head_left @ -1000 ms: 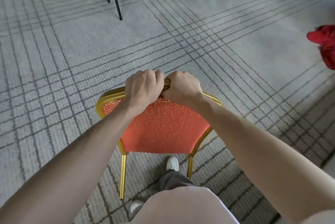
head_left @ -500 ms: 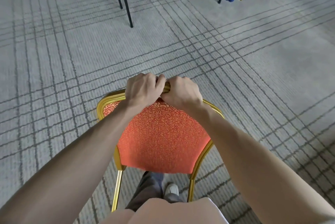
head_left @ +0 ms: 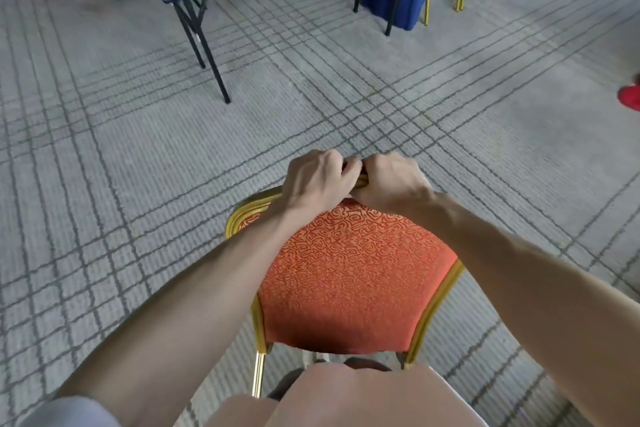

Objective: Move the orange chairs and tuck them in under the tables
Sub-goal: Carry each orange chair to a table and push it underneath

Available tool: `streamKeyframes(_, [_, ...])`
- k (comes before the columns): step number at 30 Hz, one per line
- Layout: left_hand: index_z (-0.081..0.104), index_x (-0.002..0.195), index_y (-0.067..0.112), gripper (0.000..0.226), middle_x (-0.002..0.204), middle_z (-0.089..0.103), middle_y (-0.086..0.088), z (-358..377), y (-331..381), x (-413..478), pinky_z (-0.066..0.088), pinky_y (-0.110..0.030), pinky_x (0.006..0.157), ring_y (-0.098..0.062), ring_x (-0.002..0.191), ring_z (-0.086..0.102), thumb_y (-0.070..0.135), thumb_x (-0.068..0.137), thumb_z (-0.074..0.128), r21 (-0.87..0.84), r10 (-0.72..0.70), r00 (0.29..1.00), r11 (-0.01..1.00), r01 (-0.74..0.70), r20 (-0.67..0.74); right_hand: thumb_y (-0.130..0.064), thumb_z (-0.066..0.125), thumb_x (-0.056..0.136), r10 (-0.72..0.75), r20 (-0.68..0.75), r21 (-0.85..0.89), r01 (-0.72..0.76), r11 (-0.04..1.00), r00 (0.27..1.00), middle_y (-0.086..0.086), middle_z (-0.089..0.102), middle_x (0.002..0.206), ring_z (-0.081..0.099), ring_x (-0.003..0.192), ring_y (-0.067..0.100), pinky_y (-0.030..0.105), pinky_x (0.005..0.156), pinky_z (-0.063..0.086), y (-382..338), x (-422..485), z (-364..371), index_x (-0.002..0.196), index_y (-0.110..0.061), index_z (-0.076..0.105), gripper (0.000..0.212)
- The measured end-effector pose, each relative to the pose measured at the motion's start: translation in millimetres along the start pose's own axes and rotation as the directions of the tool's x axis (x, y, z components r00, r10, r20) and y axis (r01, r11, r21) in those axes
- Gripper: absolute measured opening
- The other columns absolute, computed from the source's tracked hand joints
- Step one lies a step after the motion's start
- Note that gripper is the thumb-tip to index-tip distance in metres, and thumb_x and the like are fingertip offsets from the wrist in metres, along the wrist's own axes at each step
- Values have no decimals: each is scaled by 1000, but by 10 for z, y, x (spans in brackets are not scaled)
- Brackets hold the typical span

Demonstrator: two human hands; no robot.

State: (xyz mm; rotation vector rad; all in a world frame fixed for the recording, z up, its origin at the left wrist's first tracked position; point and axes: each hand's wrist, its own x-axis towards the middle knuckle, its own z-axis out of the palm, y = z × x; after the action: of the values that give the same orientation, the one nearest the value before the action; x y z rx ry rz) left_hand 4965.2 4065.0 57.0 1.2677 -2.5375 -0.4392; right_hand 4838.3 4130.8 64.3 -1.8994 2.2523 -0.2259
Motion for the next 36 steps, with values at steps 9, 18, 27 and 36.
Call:
streamKeyframes(9, [42, 49, 17, 53, 47, 51, 3, 213, -24, 642, 30, -28, 52, -20, 47, 51, 48, 92, 42, -93, 89, 985, 990, -103, -149, -46, 57, 80, -56, -250, -152, 18, 988, 967, 2, 70, 70, 68, 65, 29, 31, 58, 46, 384, 463, 44, 95, -26, 71, 29])
streamKeyframes(18, [55, 69, 14, 49, 55, 50, 3, 977, -207, 1576, 32, -34, 54, -20, 49, 50, 47, 93, 28, -59, 209, 978, 976, -208, 20, -37, 58, 84, 93, -103, -66, -100, 993, 990, 6, 71, 79, 68, 74, 35, 35, 66, 47, 1082, 1356, 423, 95, -21, 68, 22])
streamKeyframes(27, [56, 59, 16, 52, 55, 62, 0, 934, -130, 3299, 32, -28, 51, -19, 50, 57, 49, 97, 41, -1, 129, 982, 991, -131, -135, -41, 59, 81, 114, -179, 44, -108, 993, 977, 5, 71, 76, 66, 68, 34, 33, 60, 43, 1792, 2812, -7, 90, -24, 69, 22])
streamKeyframes(36, [42, 52, 17, 56, 54, 50, 1, 791, -74, 4769, 40, -33, 59, -24, 55, 56, 47, 100, 41, -9, 1, 1000, 1000, -1, -25, -46, 53, 78, 79, -78, 46, -75, 996, 994, -3, 64, 71, 61, 65, 24, 31, 59, 49, 2295, 4139, -414, 86, -26, 65, 25])
